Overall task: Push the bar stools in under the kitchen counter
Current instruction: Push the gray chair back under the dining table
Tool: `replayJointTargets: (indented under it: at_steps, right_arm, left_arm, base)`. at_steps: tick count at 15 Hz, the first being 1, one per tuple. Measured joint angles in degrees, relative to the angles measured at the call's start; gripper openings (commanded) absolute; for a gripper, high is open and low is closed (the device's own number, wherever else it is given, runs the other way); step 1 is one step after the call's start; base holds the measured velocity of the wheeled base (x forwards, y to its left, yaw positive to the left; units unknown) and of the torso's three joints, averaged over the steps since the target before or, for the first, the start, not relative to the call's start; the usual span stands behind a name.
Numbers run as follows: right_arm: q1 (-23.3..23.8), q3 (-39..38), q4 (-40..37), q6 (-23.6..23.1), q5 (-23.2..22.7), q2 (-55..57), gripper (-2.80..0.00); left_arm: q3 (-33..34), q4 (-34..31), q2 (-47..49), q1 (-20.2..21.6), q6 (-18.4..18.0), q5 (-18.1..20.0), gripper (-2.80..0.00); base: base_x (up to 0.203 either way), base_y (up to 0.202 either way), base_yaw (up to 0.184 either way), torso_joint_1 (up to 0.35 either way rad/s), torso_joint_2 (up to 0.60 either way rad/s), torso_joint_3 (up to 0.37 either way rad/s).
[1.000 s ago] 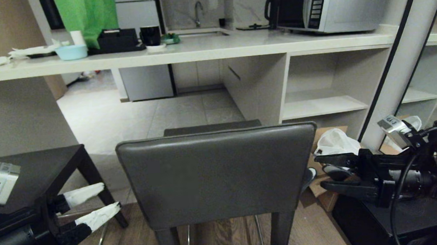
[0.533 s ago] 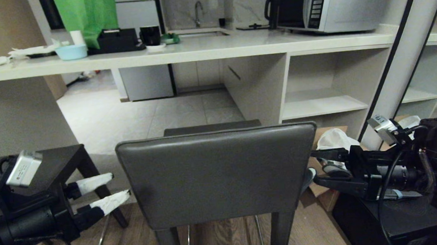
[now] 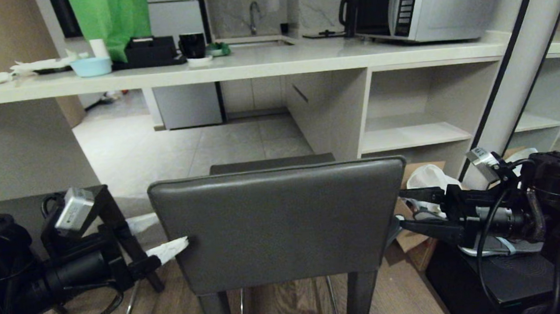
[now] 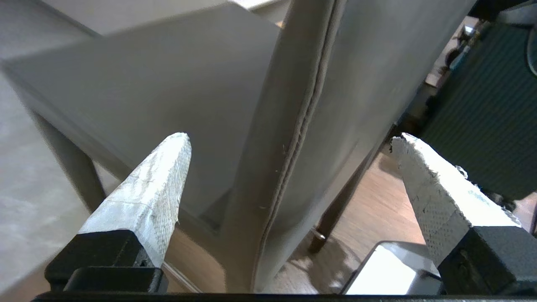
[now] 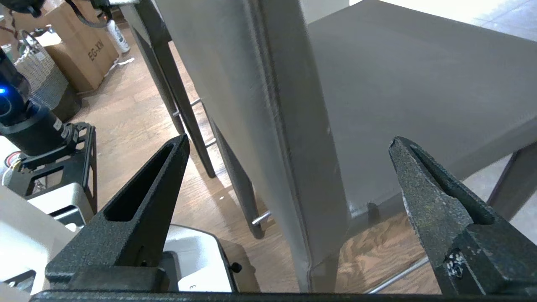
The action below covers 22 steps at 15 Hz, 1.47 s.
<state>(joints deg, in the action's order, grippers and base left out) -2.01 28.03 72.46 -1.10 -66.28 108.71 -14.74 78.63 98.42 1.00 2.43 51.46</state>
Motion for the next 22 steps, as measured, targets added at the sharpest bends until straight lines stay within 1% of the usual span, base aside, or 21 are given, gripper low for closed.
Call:
replayJointTargets:
  at_steps: [4, 6, 8, 10, 11, 13, 14, 18, 22]
  right_arm:
    - [-1.58, 1.73, 0.0, 0.25, 1.67, 1.12, 0.0]
    - [-1.58, 0.67, 1.08, 0.28, 1.88, 1.15, 0.0]
    - [0.09, -1.7, 5.26, 0.35, 2.69, 1.58, 0.0]
    - [2.71, -4.0, 11.7, 0.33, 3.83, 2.99, 0.0]
    - [4.08, -5.05, 14.11, 0.33, 3.83, 3.74, 0.0]
    - [5.26, -7.81, 14.61, 0.2, 3.5, 4.12, 0.0]
    - [5.34, -9.09, 14.64, 0.22, 3.78, 3.99, 0.0]
    - [5.64, -11.27, 14.71, 0.68, 4.34, 3.5, 0.0]
    - [5.76, -11.48, 14.71, 0.59, 4.32, 2.54, 0.0]
  left_arm:
    - [0.1, 0.17, 2.29, -0.9, -0.06, -0.69, 0.0]
    - [1.48, 0.45, 2.49, 0.18, -0.32, -1.16, 0.0]
    - [4.3, 3.29, 2.26, 3.13, -0.7, -1.02, 0.0]
    - [7.33, 7.77, 2.21, 5.52, -0.75, -0.91, 0.0]
    - [8.22, 8.48, 2.26, 5.99, -0.65, -0.69, 0.0]
    - [8.9, 8.54, 2.17, 6.07, -0.49, -0.63, 0.0]
    - [8.98, 8.54, 2.08, 6.05, -0.48, -0.75, -2.8]
    - [9.12, 8.56, 1.23, 6.02, -0.42, -1.01, -2.8]
    - [9.01, 8.54, 0.9, 5.52, -0.26, -0.83, -2.8]
  base:
    - [0.0, 0.0, 0.0, 0.0, 0.0, 0.0]
    - [0.0, 0.0, 0.0, 0.0, 0.0, 0.0]
    - [0.0, 0.0, 0.0, 0.0, 0.0, 0.0]
    - [0.0, 0.0, 0.0, 0.0, 0.0, 0.0]
    - [0.0, 0.0, 0.0, 0.0, 0.0, 0.0]
    - [0.0, 0.0, 0.0, 0.0, 0.0, 0.0]
    - [0.0, 0.0, 0.0, 0.0, 0.0, 0.0]
    - [0.0, 0.0, 0.0, 0.0, 0.0, 0.0]
    - [0.0, 0.0, 0.0, 0.0, 0.0, 0.0]
